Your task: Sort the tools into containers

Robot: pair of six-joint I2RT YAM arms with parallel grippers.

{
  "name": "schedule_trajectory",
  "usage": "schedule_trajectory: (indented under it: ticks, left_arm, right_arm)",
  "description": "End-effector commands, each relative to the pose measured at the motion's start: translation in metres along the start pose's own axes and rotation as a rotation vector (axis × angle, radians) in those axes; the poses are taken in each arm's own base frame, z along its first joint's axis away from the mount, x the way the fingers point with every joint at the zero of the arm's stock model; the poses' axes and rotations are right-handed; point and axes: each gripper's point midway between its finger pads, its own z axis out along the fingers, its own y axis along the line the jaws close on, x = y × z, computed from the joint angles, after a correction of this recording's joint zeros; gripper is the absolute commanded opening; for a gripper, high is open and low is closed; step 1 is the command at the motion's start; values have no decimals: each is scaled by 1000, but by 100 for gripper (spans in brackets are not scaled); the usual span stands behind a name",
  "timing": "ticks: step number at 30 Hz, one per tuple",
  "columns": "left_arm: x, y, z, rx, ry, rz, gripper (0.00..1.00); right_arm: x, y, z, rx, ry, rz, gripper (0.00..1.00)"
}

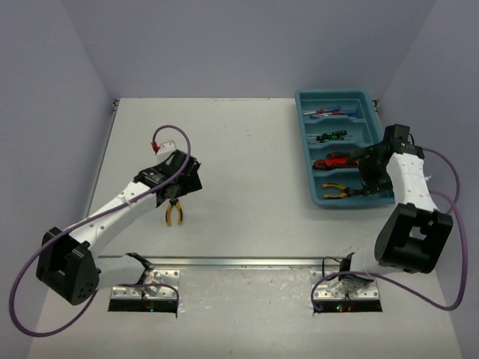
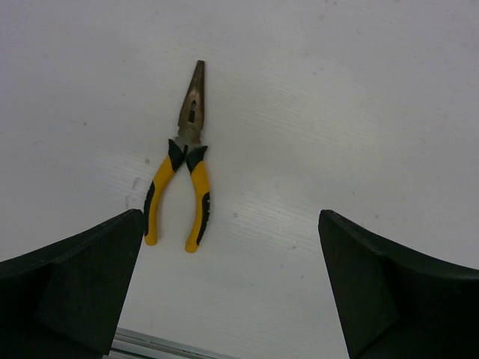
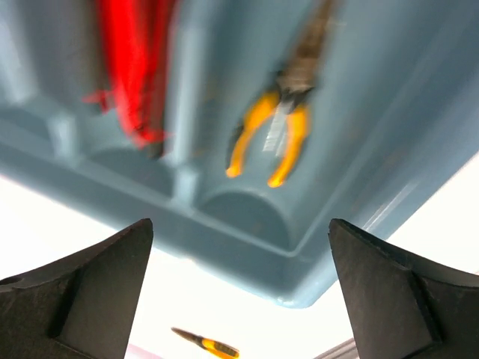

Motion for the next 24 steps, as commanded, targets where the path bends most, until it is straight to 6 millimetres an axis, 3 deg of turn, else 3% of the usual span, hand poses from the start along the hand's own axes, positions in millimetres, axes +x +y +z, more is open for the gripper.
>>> schedule_trajectory:
  ticks: [1,4,7,10,15,16,19,22,24]
  left_arm:
    - [-5,28,26,-13,86,-123,100]
    - [5,51,42,-35,161,-194,100]
    - [19,54,52,-65,208,-200,100]
    - [42,62,62,-126,285,-196,99]
    - [79,73,70,-192,403,-258,90]
    - [82,79,72,-227,397,-266,89]
    - [87,90,72,-288,408,-281,69]
    - [89,95,73,-322,394,-304,64]
    - [94,99,76,-342,403,-303,54]
  right_arm:
    - [-4,45,-53,-352,-93,-206,99]
    - [21,63,-82,-637,-91,-387,99]
    - [39,70,-105,-849,-140,-546,99]
    - [47,74,-118,-912,-124,-625,99]
    - [60,76,-106,-912,12,-691,99]
    - [63,76,-102,-911,44,-689,99]
    - [64,78,-100,-917,70,-693,99]
    - [64,80,-108,-938,49,-713,99]
    - [63,78,-111,-939,26,-720,99]
